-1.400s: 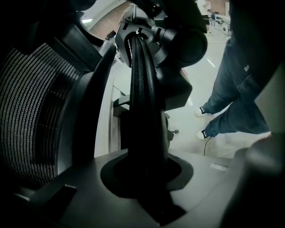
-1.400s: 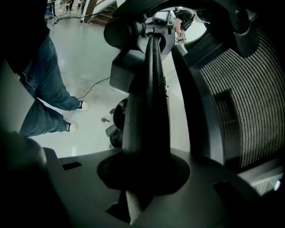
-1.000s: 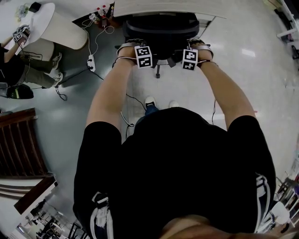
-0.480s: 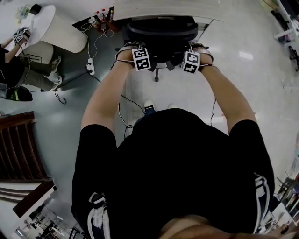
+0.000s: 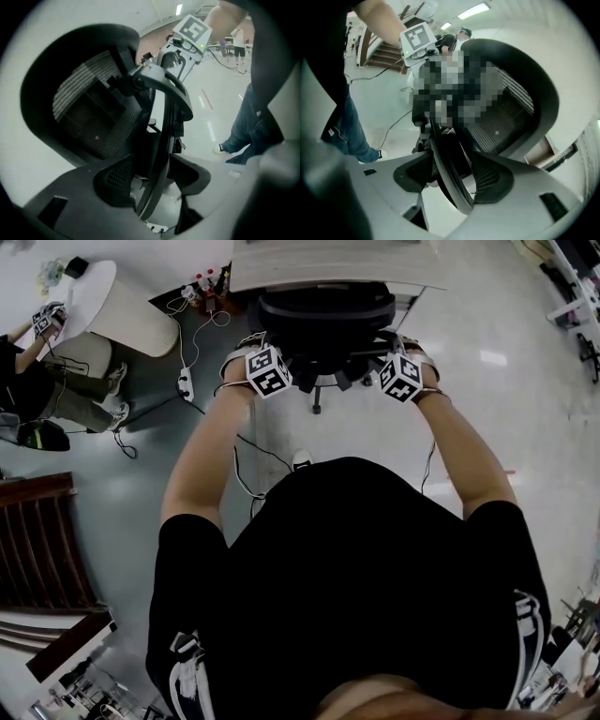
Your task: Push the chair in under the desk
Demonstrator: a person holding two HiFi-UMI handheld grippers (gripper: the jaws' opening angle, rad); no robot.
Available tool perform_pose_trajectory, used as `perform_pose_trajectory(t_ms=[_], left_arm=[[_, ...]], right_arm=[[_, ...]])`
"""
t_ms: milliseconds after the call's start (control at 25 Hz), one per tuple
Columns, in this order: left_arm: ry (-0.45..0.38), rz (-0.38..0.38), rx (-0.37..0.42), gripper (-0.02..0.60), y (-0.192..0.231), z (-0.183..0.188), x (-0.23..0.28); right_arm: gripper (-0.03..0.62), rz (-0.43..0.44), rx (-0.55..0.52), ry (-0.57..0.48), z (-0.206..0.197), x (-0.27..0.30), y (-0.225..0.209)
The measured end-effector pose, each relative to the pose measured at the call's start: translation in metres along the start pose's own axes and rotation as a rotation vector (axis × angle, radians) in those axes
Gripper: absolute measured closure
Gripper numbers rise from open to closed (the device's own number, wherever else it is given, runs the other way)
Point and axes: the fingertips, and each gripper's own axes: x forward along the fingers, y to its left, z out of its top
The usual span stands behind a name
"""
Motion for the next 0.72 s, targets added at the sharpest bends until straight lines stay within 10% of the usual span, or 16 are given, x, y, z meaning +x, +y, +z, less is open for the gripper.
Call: perform_pose_trajectory(t_ms=[440, 720], left_arm=[[-0.375, 0.067, -0.428, 0.351, 0.017, 0.032, -0.058], [-0.572, 0.11, -0.675, 0.351, 0.024, 0.039, -0.085]], right_arm=[[0.379, -0.012, 0.616, -0.206, 0.011, -0.048, -0.025], [0.43, -0.055, 0.802, -0.274, 0.005, -0.068, -0.031]])
